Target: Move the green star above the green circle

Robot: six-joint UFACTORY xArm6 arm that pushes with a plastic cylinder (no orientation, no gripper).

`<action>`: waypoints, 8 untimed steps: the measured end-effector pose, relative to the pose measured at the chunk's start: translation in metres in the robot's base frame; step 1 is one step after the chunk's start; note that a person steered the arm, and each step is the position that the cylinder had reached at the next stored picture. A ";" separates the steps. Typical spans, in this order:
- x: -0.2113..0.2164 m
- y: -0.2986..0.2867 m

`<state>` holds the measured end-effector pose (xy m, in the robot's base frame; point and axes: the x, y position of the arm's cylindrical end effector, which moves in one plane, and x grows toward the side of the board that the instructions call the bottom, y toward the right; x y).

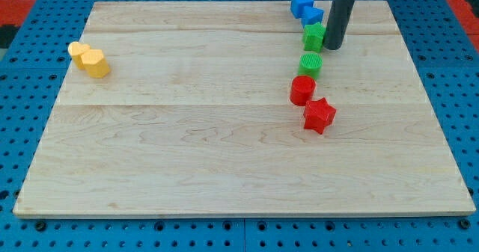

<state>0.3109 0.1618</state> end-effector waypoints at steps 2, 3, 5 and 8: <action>-0.039 0.026; -0.042 0.005; -0.028 -0.010; -0.003 0.056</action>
<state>0.3080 0.2175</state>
